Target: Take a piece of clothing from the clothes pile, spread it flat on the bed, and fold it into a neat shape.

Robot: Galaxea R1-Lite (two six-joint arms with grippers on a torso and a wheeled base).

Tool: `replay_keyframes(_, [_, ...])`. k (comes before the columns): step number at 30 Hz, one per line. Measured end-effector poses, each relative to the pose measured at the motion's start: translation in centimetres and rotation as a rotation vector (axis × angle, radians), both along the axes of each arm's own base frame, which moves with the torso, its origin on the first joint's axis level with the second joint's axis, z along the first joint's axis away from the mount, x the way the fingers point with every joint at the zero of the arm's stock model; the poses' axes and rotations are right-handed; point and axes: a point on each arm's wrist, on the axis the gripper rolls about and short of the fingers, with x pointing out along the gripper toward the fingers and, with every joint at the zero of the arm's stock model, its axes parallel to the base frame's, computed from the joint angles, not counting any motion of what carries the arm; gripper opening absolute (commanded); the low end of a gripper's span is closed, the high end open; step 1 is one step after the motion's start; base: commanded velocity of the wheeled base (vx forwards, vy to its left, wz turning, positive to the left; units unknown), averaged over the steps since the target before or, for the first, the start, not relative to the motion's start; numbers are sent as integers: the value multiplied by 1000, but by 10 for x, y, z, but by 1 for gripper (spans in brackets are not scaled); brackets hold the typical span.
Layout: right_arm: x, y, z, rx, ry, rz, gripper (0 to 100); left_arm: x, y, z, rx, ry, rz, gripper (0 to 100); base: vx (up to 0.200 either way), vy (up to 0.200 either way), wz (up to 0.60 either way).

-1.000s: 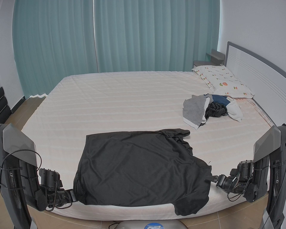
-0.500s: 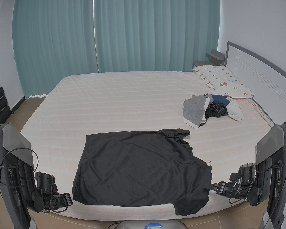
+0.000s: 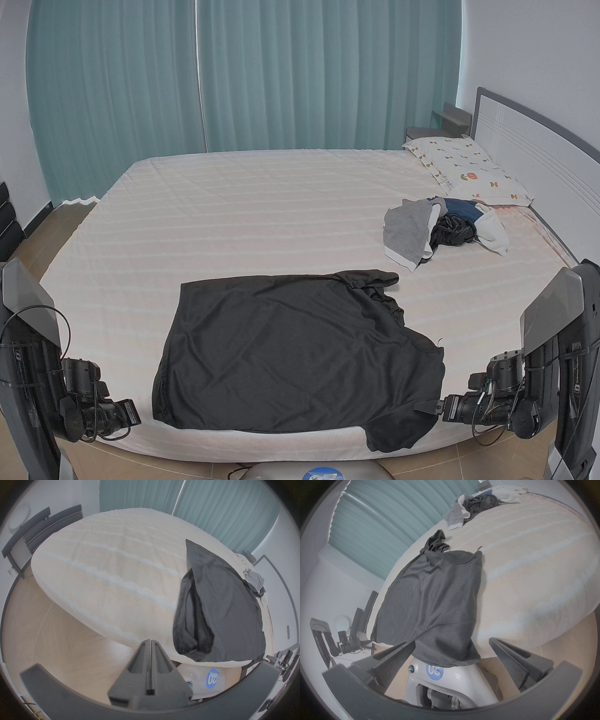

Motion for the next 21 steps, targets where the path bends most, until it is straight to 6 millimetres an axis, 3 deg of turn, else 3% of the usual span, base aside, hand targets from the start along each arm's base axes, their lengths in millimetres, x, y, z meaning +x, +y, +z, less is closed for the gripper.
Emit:
replay_keyframes(7, [2,4,-3,-2,-2,11,100,1,-1,4,-112,-38,-33,0,0,0,0])
replay_keyframes(17, [4,3,-3,9,-3,3,100,13,-16,17,-289,-131,65,0,0,0,0])
replay_keyframes(18, [4,3,-3,10,-3,3,100,15,-19,19,-288,-144,62,100,0,0,0])
replay_keyframes(21, [4,3,-3,11,-1,3,100,17,-25,20,-284,-150,45,100,0,0,0])
